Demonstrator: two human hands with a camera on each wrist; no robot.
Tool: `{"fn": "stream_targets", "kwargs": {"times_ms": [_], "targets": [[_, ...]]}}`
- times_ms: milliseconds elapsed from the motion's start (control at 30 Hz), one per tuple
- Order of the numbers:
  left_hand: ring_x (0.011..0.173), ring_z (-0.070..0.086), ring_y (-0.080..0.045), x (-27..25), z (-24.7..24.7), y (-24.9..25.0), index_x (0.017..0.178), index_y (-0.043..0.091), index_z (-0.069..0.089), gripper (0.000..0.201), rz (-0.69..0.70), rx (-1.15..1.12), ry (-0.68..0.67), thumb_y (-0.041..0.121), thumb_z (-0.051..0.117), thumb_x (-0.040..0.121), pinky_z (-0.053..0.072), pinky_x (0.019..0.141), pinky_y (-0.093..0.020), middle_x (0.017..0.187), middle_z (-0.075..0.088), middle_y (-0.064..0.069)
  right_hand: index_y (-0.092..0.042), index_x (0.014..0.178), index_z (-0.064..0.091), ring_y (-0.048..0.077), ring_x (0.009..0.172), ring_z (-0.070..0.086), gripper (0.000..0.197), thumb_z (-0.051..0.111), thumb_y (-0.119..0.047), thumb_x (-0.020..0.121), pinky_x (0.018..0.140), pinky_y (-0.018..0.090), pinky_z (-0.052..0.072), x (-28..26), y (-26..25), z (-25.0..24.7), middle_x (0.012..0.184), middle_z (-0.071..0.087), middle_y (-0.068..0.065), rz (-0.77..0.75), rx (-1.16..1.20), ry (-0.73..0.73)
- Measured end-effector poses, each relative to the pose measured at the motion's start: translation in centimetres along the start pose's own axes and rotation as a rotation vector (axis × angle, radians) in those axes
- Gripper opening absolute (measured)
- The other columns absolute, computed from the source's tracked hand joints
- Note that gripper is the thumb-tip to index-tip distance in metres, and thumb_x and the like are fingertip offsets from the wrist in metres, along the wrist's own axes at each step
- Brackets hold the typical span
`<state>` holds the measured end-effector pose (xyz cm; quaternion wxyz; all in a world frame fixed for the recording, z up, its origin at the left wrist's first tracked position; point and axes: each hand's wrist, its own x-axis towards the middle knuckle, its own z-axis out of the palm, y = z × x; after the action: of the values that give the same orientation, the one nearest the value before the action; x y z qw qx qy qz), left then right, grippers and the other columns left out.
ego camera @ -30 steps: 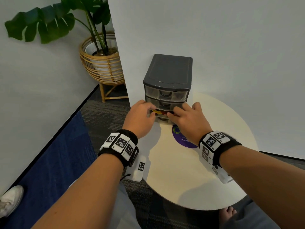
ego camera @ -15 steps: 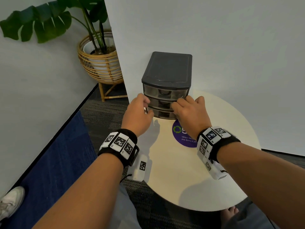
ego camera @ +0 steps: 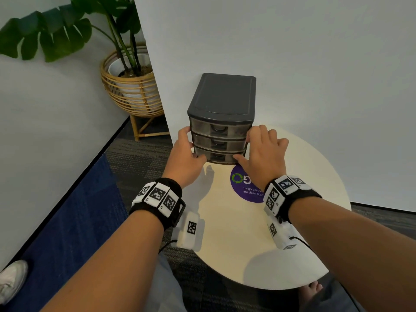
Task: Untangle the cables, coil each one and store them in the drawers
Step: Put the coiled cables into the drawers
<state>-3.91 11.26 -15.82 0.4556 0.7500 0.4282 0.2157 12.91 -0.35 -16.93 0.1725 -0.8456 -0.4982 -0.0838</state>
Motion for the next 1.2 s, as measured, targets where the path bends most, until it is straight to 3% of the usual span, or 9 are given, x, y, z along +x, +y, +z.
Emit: {"fn": "stream_targets", "kwargs": {"times_ms": [167,267,367,467,600,700,933,1033,1200], "targets": [[0.100,0.064,-0.015,0.3,0.2,-0.3,0.153,0.029,0.025,0.079,0.012,0.001,0.002,0.015,0.073,0.092,0.047,0.082,-0.028,0.121,0.050,0.004,-0.020,0.119,0.047,0.024,0.107,0.051,0.047,0.071,-0.048,0.089,0.093,0.043,0.040,0.1,0.1,-0.1,0.119,0.054,0.003,0.011,-0.028,-0.021],[0.102,0.062,-0.014,0.3,0.2,-0.3,0.152,0.031,0.025,0.079,-0.006,-0.041,-0.007,0.013,0.072,0.092,0.046,0.077,-0.023,0.125,0.050,0.002,-0.020,0.117,0.046,0.022,0.106,0.050,0.046,0.074,-0.042,0.088,0.093,0.041,0.039,0.0,0.2,-0.3,0.118,0.052,0.002,0.014,0.053,-0.030],[0.130,0.051,-0.024,0.5,0.1,-0.3,0.152,0.037,0.022,0.083,-0.046,-0.134,-0.014,0.012,0.073,0.092,0.045,0.093,-0.031,0.143,0.045,-0.005,-0.020,0.111,0.043,0.017,0.099,0.045,0.052,0.081,-0.039,0.081,0.086,0.040,0.042,0.2,0.5,-1.4,0.115,0.048,0.003,-0.050,0.190,0.085],[0.144,0.037,-0.022,0.4,-0.2,0.1,0.156,0.039,0.017,0.087,-0.070,-0.184,-0.015,0.011,0.070,0.094,0.040,0.108,-0.041,0.153,0.040,-0.006,-0.023,0.125,0.042,0.025,0.117,0.045,0.068,0.084,-0.042,0.075,0.091,0.039,0.035,0.6,0.5,-3.1,0.136,0.042,0.008,-0.124,0.274,0.237],[0.131,0.041,-0.011,0.2,-0.3,0.3,0.158,0.041,0.018,0.084,-0.053,-0.228,-0.039,0.013,0.068,0.097,0.037,0.099,-0.034,0.142,0.047,0.006,-0.028,0.157,0.019,0.027,0.149,0.028,0.113,0.087,-0.049,0.070,0.115,0.051,0.027,1.7,-0.1,-4.6,0.167,0.006,0.007,-0.244,0.116,0.047],[0.122,0.041,-0.006,0.0,-0.2,0.3,0.158,0.041,0.020,0.081,-0.036,-0.240,-0.059,0.015,0.067,0.098,0.036,0.096,-0.033,0.129,0.047,0.015,-0.027,0.161,0.009,0.031,0.154,0.017,0.123,0.089,-0.045,0.070,0.121,0.054,0.024,2.2,-0.2,-3.8,0.168,0.008,0.010,-0.327,-0.073,-0.066],[0.116,0.044,-0.005,0.1,-0.4,0.0,0.157,0.044,0.019,0.082,-0.041,-0.254,-0.092,0.011,0.065,0.098,0.038,0.098,-0.034,0.115,0.048,0.026,-0.021,0.158,0.024,0.036,0.150,0.023,0.109,0.088,-0.040,0.072,0.118,0.053,0.033,2.8,-0.2,-2.5,0.159,0.026,0.015,-0.312,-0.092,-0.003],[0.122,0.045,-0.010,-0.1,-0.4,0.3,0.157,0.044,0.019,0.082,-0.037,-0.258,-0.103,0.010,0.064,0.097,0.041,0.106,-0.038,0.123,0.048,0.020,-0.021,0.157,0.024,0.035,0.150,0.023,0.108,0.088,-0.038,0.073,0.116,0.051,0.038,2.8,-0.1,-2.5,0.159,0.026,0.014,-0.321,-0.081,-0.011],[0.122,0.036,0.005,-0.4,-0.2,1.0,0.158,0.039,0.019,0.082,0.081,-0.210,-0.005,0.006,0.064,0.096,0.036,0.103,-0.025,0.132,0.037,0.025,-0.025,0.156,0.025,0.027,0.151,0.019,0.104,0.087,-0.031,0.073,0.091,0.040,0.057,3.2,-0.4,-3.4,0.160,0.021,0.003,-0.275,0.076,-0.052]]}}
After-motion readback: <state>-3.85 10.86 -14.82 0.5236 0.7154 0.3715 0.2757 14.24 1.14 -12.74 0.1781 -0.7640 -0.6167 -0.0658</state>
